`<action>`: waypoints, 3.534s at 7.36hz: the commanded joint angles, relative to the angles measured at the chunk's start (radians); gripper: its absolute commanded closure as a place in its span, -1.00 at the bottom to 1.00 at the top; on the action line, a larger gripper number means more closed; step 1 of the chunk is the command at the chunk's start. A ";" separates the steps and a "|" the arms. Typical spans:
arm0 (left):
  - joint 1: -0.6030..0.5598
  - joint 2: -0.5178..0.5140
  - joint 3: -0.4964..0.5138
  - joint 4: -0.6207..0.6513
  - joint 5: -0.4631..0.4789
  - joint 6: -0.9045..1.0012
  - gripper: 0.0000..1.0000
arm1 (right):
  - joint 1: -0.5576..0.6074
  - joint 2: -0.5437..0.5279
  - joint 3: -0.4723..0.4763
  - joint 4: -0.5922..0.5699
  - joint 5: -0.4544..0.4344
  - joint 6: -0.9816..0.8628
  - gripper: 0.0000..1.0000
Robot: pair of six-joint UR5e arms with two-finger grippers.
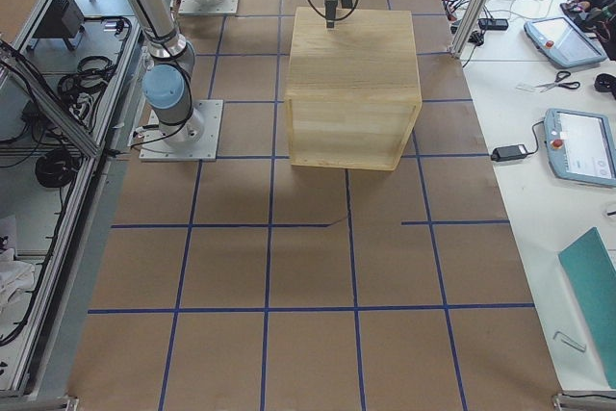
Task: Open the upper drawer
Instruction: 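Pull the drawer handle with the left gripper away from the cabinet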
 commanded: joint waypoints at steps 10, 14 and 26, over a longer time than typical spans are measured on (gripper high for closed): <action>0.046 0.014 0.015 -0.025 0.033 0.057 -1.00 | 0.000 0.000 0.000 0.000 0.000 0.000 -1.00; 0.087 0.021 0.013 -0.040 0.058 0.120 -1.00 | 0.000 0.000 0.000 0.000 -0.001 0.000 -1.00; 0.195 0.030 0.017 -0.099 0.069 0.271 -1.00 | 0.000 0.000 0.000 0.000 -0.001 0.000 -1.00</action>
